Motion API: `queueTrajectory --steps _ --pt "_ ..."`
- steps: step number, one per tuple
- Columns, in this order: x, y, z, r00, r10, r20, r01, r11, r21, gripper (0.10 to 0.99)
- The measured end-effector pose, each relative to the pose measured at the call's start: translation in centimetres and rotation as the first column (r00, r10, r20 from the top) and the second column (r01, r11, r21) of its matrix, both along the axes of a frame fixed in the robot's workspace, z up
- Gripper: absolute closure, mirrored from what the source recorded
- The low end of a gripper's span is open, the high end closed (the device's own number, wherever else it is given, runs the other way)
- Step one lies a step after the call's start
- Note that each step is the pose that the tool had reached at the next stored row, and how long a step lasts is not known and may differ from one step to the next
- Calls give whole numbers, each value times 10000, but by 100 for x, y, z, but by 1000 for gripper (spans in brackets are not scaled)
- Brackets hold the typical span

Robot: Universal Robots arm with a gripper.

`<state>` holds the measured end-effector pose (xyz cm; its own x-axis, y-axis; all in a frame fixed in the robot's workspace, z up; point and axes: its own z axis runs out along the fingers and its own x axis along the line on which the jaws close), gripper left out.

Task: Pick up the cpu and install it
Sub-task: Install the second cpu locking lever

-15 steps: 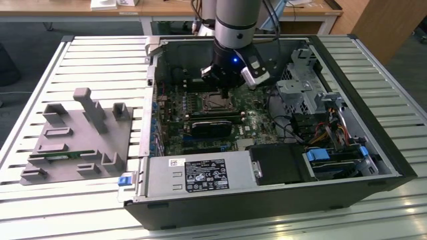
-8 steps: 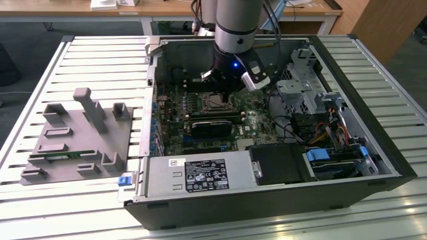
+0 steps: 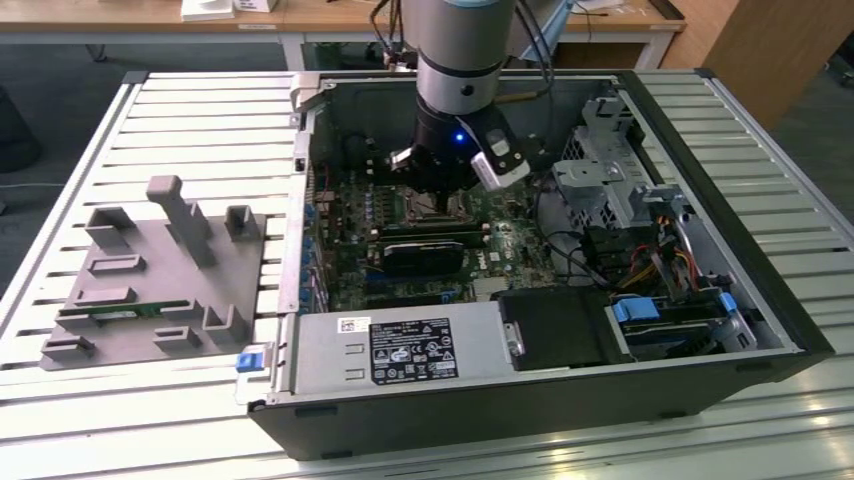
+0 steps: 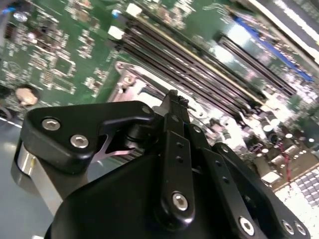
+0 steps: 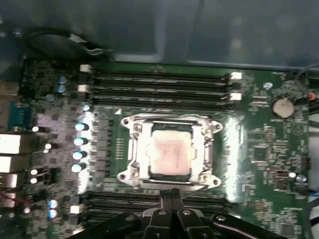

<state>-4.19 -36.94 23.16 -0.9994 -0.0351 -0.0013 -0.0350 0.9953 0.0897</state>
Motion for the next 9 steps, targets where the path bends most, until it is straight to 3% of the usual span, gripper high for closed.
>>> queueTrajectory --steps 4,9 --pt "-84 -13 -10 10000 0 0 0 10000 2 980" --pt "-95 -14 -79 10000 7 -29 -7 10000 0 980"
